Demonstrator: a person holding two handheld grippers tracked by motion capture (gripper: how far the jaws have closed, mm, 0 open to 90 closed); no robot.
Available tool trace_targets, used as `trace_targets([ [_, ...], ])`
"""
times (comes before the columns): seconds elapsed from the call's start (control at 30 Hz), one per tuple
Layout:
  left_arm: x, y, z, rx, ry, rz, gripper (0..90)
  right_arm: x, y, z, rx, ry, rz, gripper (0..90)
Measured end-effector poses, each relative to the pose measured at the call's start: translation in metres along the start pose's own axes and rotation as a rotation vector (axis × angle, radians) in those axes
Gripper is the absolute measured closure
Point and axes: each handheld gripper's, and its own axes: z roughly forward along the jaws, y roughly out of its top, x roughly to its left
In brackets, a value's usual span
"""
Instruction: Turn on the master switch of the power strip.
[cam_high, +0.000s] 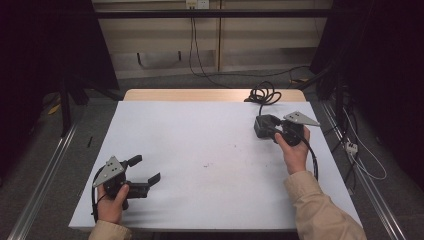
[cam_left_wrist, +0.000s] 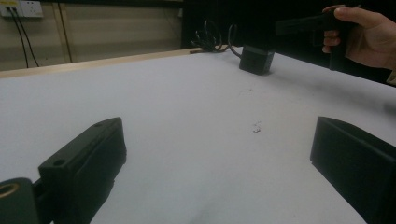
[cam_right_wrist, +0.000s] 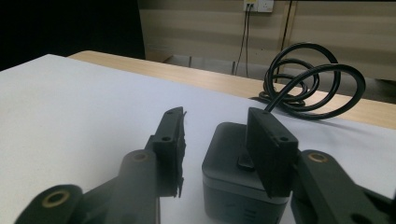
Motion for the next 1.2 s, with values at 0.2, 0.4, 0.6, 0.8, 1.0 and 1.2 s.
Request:
trace_targets([
  [0.2, 0.0, 0.0, 0.0, 0.002, -0.002, 0.001, 3.1, -0.002, 0.002, 0.002, 0.004, 0.005, -0.005, 66.1],
  [0.4, 0.0, 0.0, 0.0, 0.003, -0.002, 0.003, 3.1, -0.004, 0.002, 0.005, 0.009, 0.004, -0.006, 68.5],
  [0.6, 0.0, 0.0, 0.0, 0.002, -0.003, 0.003, 3.1, -0.007, 0.003, 0.006, 0.01, 0.001, -0.002, 73.6],
  [0.8, 0.0, 0.0, 0.0, 0.002, -0.003, 0.001, 3.1, -0.01, 0.005, 0.008, 0.007, 0.001, 0.005, 75.9],
  [1.0, 0.0, 0.0, 0.0, 0.002, -0.004, 0.002, 3.1, -0.012, 0.005, 0.01, 0.01, 0.01, 0.015, 78.0],
  [1.2, 0.0, 0.0, 0.0, 0.002, -0.004, 0.003, 3.1, -0.012, 0.006, 0.012, 0.01, 0.01, 0.013, 80.0],
])
